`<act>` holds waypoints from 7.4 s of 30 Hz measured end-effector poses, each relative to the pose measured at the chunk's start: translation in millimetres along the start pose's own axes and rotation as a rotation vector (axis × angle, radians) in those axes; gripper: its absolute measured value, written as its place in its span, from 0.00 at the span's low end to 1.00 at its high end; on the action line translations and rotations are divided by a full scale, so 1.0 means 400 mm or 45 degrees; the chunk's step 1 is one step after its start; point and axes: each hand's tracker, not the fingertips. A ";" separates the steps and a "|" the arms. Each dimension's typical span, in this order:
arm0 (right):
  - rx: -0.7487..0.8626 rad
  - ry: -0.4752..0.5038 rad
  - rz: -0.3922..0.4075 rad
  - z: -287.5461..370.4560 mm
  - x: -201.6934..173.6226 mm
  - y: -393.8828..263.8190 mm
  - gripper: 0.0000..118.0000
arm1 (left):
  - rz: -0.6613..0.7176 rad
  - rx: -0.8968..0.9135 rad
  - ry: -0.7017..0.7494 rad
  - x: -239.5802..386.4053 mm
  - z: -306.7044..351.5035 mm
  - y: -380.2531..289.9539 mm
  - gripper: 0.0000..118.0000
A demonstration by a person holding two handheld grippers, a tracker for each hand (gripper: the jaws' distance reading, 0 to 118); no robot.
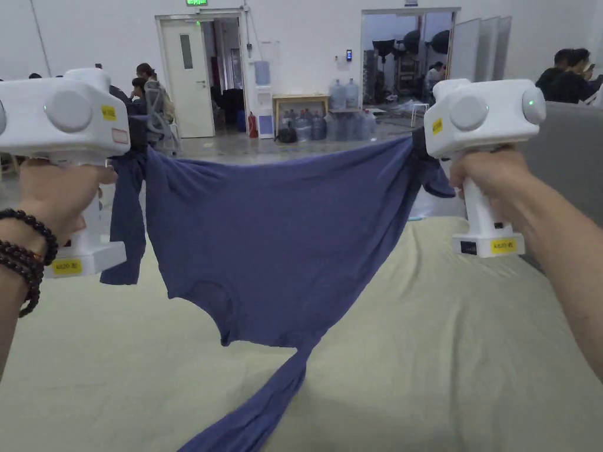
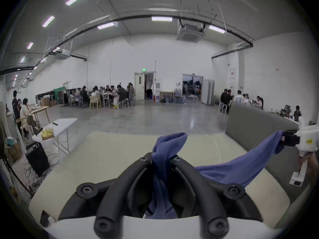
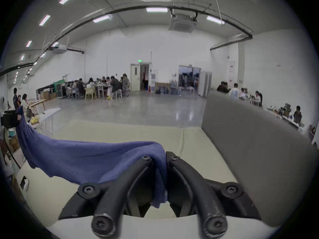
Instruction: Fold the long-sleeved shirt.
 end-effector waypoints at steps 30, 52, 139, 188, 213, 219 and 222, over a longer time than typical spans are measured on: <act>-0.879 0.172 0.425 0.197 0.030 -1.037 0.07 | -0.055 -0.915 -0.230 -0.001 0.406 -0.943 0.07; -0.583 0.106 0.026 0.365 0.108 -0.854 0.00 | 0.039 -0.504 -0.306 0.062 0.439 -0.703 0.00; 0.005 0.064 0.033 -0.091 -0.055 0.156 0.03 | 0.015 0.229 -0.035 -0.011 -0.091 0.227 0.00; -0.851 0.352 0.530 0.300 -0.026 -1.018 0.70 | -0.089 -0.914 -0.303 -0.056 0.422 -0.962 0.65; -0.708 0.265 0.129 0.225 0.043 -0.936 0.00 | 0.136 -0.729 -0.020 0.008 -0.180 -0.804 0.80; -0.735 0.273 0.173 0.184 0.050 -0.952 0.00 | 0.153 -0.820 0.116 -0.033 -0.427 -0.866 0.80; -0.754 0.286 0.190 0.170 0.056 -0.957 0.00 | 0.164 -0.884 0.114 -0.030 -0.485 -0.902 0.75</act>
